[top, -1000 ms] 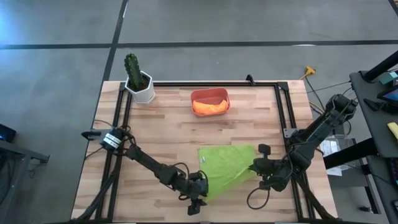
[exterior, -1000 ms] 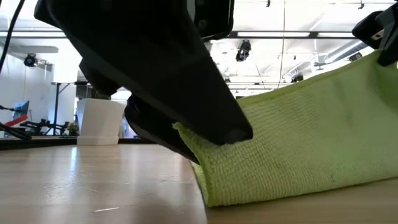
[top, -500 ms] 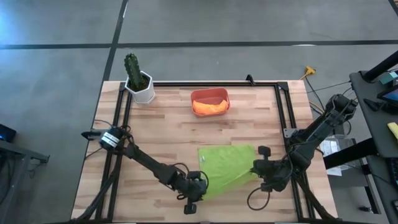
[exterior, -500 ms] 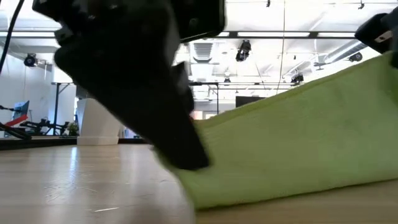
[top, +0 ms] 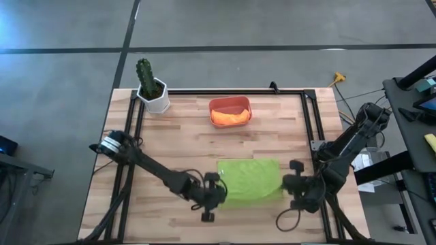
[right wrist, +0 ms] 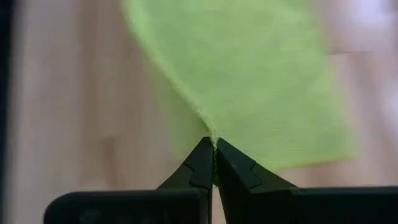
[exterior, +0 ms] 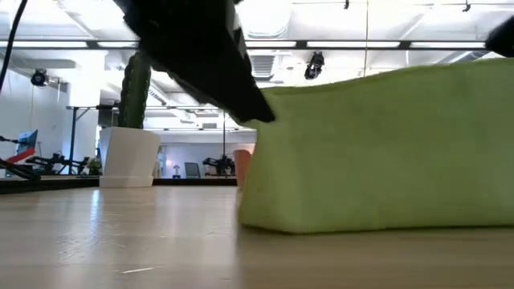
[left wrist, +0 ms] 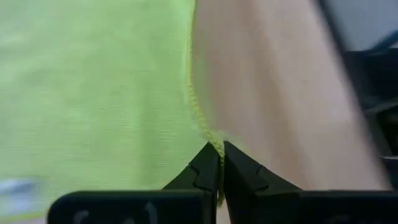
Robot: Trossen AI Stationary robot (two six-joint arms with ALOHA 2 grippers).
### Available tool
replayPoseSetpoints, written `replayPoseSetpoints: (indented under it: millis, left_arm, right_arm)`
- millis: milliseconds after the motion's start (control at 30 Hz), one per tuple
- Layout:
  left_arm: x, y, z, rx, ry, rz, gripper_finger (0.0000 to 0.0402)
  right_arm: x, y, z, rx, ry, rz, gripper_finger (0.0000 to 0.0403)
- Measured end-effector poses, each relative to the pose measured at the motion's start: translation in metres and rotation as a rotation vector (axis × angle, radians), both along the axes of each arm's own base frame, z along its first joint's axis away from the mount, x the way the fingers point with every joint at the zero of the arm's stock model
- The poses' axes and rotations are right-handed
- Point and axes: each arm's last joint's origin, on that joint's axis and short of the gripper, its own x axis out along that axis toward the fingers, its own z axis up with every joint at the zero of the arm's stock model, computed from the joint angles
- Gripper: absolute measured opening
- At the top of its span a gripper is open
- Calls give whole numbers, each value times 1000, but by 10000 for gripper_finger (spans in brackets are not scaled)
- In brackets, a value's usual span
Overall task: Roll microfiber towels into tight, uniform cylinder then place into a basket
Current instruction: Fold the green microfiber cloth
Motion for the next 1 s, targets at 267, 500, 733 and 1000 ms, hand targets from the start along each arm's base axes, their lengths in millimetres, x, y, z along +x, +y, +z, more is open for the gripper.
replayPoseSetpoints:
  millis: [267,500,733,1000]
  left_arm:
    - [4,46,7,149,61,45,0]
    - [8,77,-3,198,114,82,0]
    - [10,88,-4,232,121,56,0]
    - [8,96,-1,239,160,71,0]
  right_arm:
    - [-10,-24,8,-218,66,-187,9]
    - [-8,-34,-7,-247,89,-224,9]
    - [-1,-50,-17,-284,126,-286,9]
    - [7,-68,-23,-349,162,-304,9]
